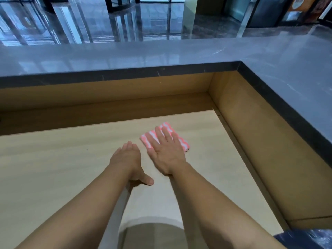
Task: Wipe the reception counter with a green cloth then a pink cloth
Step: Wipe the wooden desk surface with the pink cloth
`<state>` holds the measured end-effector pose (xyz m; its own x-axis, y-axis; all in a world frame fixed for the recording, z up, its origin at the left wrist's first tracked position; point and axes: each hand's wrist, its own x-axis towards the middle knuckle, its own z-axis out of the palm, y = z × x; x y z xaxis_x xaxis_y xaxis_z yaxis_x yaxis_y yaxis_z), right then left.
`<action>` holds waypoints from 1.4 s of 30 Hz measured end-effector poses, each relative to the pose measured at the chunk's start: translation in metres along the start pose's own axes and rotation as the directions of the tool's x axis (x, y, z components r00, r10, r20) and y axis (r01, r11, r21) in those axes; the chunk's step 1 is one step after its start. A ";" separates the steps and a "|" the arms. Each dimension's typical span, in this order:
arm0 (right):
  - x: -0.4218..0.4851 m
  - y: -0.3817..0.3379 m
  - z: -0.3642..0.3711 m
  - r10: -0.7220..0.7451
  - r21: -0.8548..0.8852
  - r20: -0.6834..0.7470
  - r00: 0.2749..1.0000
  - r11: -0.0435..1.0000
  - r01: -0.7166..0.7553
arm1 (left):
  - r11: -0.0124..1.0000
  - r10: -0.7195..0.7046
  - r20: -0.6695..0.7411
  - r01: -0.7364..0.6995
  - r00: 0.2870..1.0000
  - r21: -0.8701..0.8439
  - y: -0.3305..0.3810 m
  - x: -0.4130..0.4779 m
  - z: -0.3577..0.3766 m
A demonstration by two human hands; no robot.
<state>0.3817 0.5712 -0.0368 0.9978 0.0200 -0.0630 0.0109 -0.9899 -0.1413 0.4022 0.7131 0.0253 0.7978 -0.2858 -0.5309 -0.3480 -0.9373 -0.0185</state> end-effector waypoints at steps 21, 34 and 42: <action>0.060 -0.031 -0.003 0.080 -0.030 0.030 0.996 0.996 -0.079 | 0.999 0.024 -0.151 -0.030 0.988 -0.042 -0.011 0.003 -0.009; 0.062 0.146 -0.061 0.358 -0.039 0.020 0.934 0.933 -0.357 | 0.992 -0.049 0.019 0.051 0.999 -0.116 -0.036 0.045 -0.027; 0.093 0.104 -0.054 0.550 -0.154 0.060 0.833 0.830 -0.536 | 0.991 -0.034 0.027 0.037 0.999 -0.127 -0.036 0.050 -0.025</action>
<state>0.4791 0.4622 -0.0042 0.8334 -0.5191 -0.1897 -0.5162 -0.8537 0.0684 0.4669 0.7275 0.0209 0.7955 -0.2480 -0.5529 -0.2524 -0.9651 0.0698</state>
